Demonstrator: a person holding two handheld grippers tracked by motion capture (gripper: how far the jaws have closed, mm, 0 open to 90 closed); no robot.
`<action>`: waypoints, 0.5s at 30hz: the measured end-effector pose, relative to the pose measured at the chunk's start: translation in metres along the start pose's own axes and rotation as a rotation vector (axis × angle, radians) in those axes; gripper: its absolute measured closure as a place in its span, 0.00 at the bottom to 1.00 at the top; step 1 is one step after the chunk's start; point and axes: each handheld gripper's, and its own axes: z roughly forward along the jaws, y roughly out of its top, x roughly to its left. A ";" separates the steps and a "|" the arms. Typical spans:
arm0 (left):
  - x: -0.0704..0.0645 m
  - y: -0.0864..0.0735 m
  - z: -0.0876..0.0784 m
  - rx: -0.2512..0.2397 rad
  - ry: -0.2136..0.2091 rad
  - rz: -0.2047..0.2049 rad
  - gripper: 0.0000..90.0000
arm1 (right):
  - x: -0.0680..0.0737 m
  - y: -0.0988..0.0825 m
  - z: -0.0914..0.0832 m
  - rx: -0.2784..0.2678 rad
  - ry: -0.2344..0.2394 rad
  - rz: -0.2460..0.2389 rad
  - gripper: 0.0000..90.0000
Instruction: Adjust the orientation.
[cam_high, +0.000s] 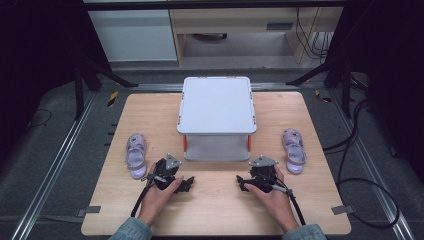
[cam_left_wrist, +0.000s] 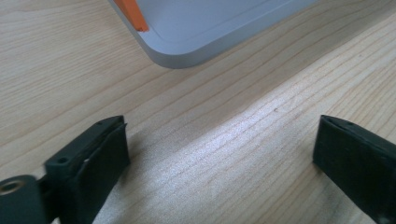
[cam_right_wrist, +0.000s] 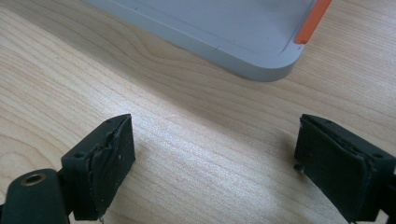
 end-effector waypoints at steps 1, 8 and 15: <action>0.001 0.001 -0.003 -0.013 0.009 0.001 0.11 | 0.000 0.000 0.000 0.000 0.000 0.000 0.14; 0.012 0.012 -0.043 -0.061 0.066 0.017 0.16 | 0.001 -0.001 -0.001 -0.001 -0.002 0.005 0.14; 0.041 0.012 -0.083 -0.063 0.165 -0.022 0.30 | 0.001 -0.001 -0.001 0.000 -0.002 0.004 0.14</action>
